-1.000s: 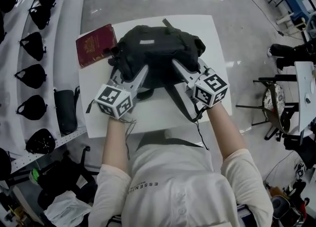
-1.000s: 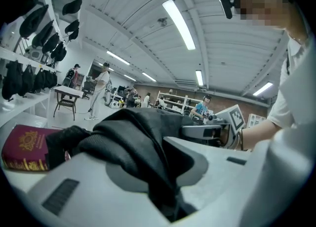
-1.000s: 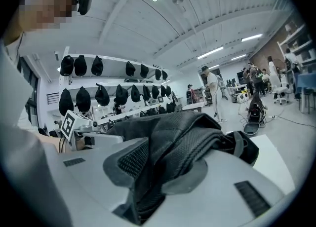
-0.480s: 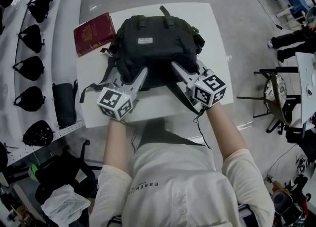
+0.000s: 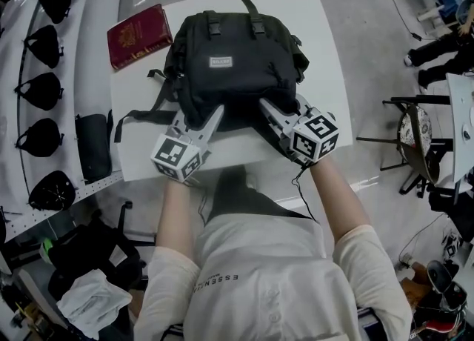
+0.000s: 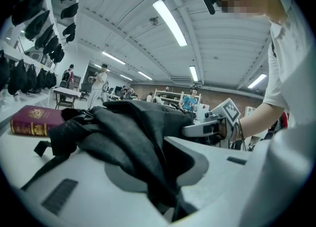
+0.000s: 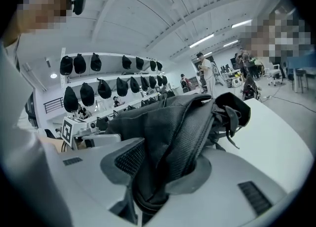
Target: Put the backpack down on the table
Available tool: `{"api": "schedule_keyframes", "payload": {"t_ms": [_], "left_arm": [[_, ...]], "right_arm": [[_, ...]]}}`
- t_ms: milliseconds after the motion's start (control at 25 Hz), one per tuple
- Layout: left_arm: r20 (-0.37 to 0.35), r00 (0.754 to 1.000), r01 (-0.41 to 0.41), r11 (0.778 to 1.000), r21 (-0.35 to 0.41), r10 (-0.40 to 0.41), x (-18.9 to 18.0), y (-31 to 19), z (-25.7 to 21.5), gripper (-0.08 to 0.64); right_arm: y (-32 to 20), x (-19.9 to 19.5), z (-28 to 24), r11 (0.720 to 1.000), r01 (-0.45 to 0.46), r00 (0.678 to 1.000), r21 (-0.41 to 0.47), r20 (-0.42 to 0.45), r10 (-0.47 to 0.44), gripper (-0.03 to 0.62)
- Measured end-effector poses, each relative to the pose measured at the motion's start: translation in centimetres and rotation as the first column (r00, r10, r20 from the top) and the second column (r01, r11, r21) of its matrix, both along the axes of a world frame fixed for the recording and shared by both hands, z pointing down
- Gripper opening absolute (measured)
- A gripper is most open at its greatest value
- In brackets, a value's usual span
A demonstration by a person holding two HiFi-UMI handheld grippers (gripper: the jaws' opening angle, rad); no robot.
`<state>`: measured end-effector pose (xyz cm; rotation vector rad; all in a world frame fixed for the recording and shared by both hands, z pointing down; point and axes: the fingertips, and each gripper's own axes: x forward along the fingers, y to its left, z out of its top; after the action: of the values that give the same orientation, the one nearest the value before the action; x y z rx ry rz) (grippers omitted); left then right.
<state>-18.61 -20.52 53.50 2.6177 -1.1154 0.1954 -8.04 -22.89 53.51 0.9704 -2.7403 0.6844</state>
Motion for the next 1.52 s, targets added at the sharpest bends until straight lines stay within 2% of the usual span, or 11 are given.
{"api": "schedule_keyframes", "payload": {"t_ms": [520,760,840,960,1080,1320,1440,1520], "left_arm": [[-0.052,0.998,0.016,0.997,-0.080,-0.021,-0.2,2.8,3.9,0.094],[-0.105,0.994,0.016,0.992,-0.124,-0.029,-0.3,3.5,4.7,0.101],[-0.085,0.994,0.057,0.990,-0.131,-0.069,-0.6,3.5,4.9,0.131],[-0.005,0.990,0.139,0.983,-0.122,-0.140,-1.4,3.7,5.3,0.218],[0.045,0.982,0.190,0.976,-0.106,-0.186,-2.1,4.5,5.5,0.272],[0.102,0.964,0.254,0.964,-0.075,-0.246,-3.1,7.0,4.3,0.276],[0.110,0.959,0.271,0.960,-0.069,-0.262,-3.7,8.4,3.2,0.276],[0.111,0.956,0.275,0.961,-0.031,-0.270,-3.9,9.4,1.9,0.276]], "right_arm": [[3.1,0.2,4.4,0.998,0.017,0.999,-0.061,-0.032,-0.019,0.153],[3.9,0.5,5.5,0.997,0.005,0.998,-0.078,-0.065,-0.010,0.166],[4.1,0.9,5.8,0.998,-0.023,0.995,-0.060,-0.100,0.017,0.187],[4.3,1.7,5.9,0.997,-0.076,0.985,-0.018,-0.156,0.073,0.235],[4.6,2.6,5.4,0.991,-0.126,0.971,0.040,-0.198,0.131,0.244],[5.2,5.7,3.3,0.958,-0.252,0.934,0.135,-0.226,0.278,0.244],[6.5,5.8,1.6,0.957,-0.245,0.941,0.156,-0.200,0.273,0.244],[7.5,5.1,0.2,0.962,-0.215,0.953,0.170,-0.179,0.245,0.244]]}}
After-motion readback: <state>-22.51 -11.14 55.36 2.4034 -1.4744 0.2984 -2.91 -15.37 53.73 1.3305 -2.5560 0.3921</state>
